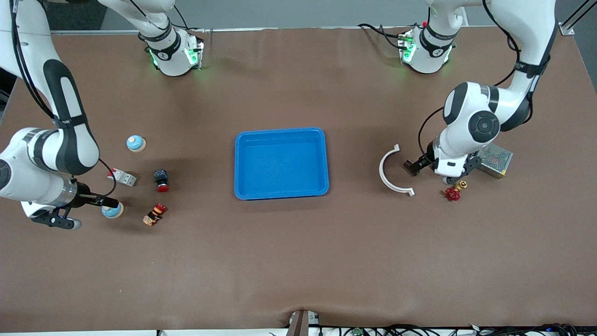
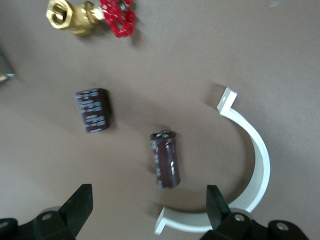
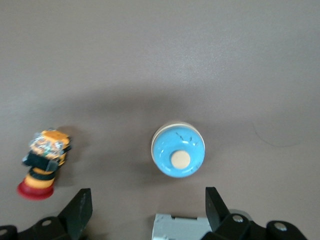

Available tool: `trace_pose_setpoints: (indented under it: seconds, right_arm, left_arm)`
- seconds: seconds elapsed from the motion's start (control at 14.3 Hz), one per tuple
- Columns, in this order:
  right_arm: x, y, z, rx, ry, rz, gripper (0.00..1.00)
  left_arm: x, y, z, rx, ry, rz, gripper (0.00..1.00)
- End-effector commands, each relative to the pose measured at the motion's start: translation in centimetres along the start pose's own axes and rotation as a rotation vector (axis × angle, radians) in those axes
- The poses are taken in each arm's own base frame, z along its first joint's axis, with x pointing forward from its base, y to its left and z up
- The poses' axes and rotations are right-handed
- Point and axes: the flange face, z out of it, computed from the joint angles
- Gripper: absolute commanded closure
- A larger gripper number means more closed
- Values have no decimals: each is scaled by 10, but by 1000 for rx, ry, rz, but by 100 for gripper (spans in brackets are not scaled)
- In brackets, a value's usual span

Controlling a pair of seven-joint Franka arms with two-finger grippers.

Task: Place electrolytic capacitor and blue bell in tray
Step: 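Grasp the capacitor with the left gripper while the right gripper grasps the bell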

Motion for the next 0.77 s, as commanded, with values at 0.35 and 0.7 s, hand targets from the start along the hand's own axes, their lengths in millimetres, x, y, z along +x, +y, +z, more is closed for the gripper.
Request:
trace_pose_setpoints:
  seconds: [0.35,0.7]
  right_arm:
    - [-5,29,57,-3,40,-39,0]
    - [-4,34,64,-3,36,-38,0]
  left_arm:
    - [2,8,53,-37,-28,-100,17]
    - [0,7,67,-17,-46,-95,70]
